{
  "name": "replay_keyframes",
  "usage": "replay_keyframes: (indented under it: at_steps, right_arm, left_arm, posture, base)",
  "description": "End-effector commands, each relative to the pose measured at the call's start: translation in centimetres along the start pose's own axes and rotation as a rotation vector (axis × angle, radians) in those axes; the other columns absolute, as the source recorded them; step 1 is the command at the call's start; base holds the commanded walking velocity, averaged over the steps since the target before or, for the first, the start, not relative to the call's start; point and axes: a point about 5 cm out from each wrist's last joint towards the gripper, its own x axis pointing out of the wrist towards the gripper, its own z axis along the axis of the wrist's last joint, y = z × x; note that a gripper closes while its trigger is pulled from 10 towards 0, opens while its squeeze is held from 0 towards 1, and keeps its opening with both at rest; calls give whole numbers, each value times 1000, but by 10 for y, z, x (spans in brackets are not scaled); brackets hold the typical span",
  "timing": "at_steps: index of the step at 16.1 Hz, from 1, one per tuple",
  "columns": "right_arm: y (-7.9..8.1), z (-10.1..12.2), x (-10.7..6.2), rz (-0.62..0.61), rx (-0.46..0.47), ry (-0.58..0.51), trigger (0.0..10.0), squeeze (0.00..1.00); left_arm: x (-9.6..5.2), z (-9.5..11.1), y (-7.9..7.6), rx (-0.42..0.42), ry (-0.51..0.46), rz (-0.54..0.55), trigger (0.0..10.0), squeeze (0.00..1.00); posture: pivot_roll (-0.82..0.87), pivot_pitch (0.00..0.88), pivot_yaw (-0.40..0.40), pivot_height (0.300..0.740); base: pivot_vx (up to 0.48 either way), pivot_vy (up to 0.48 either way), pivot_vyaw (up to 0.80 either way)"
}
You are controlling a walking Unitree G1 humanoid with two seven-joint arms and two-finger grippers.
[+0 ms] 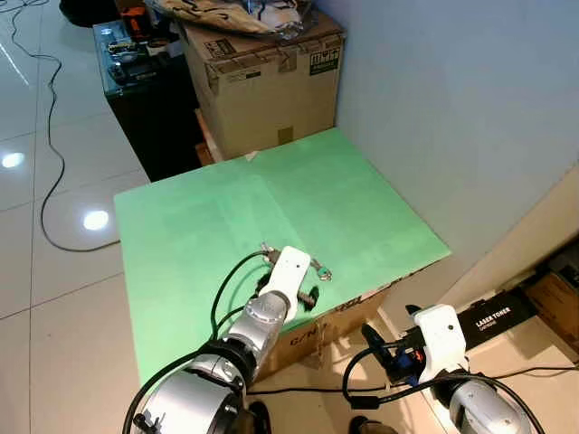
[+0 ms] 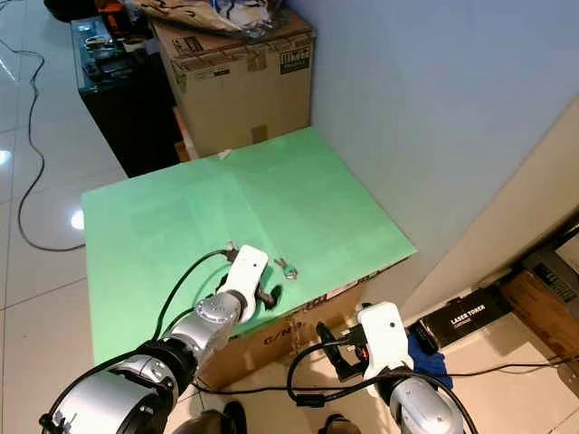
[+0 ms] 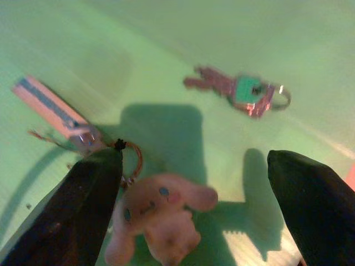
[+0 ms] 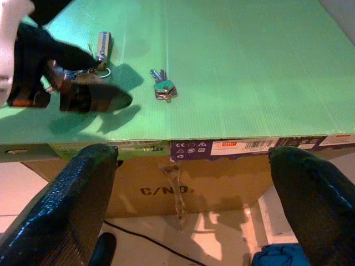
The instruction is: Hang keys on a hook
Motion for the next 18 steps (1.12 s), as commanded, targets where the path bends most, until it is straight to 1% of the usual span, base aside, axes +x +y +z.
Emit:
replay_keyframes:
  at_steps: [1, 3, 5, 6, 7, 11, 13, 15, 18]
  right_arm:
    - [0, 1, -1, 11, 7, 3, 10000, 0]
    - [1, 4, -3, 19, 21, -16, 10000, 0]
    - [2, 4, -3, 16, 24, -18, 10000, 0]
    - [2, 4, -3, 18, 24, -16, 10000, 0]
    - [2, 4, -3, 20, 24, -15, 10000, 0]
    - [3, 3, -3, 22, 22, -11, 10000, 0]
    - [2, 2, -2, 20, 20, -4, 10000, 0]
    - [2, 1, -2, 16, 21, -1, 10000, 0]
    - [2, 2, -1, 14, 27, -2, 10000, 0]
  left_arm:
    - [-1, -14, -5, 0, 58, -2, 10000, 0]
    - [-2, -19, -1, 12, 90, 25, 10000, 0]
    - [-3, -22, 0, 2, 104, 30, 10000, 0]
    - [-3, -24, -1, 0, 114, 28, 7294, 0]
    - [-3, -25, -1, 3, 124, 30, 0, 0]
    - [-3, -27, -4, -20, 132, 6, 0, 0]
    - [-4, -28, -6, -70, 138, -9, 0, 0]
    - [-3, -27, -5, -68, 135, -9, 0, 0]
    - [-3, -22, -6, -74, 101, -19, 0, 0]
  posture:
    - [-188, 187, 58, 736]
    - [-189, 192, 55, 736]
    - [-190, 194, 54, 736]
    - [-190, 194, 54, 736]
    - [-190, 194, 54, 736]
    - [-191, 198, 53, 736]
    - [-192, 198, 55, 736]
    - [-190, 200, 56, 736]
    - [-190, 203, 58, 736]
  base:
    - [0, 0, 0]
    - [0, 0, 0]
    - [0, 0, 0]
    - [0, 0, 0]
    - [0, 0, 0]
    - [0, 0, 0]
    - [0, 0, 0]
    - [0, 0, 0]
    - [0, 0, 0]
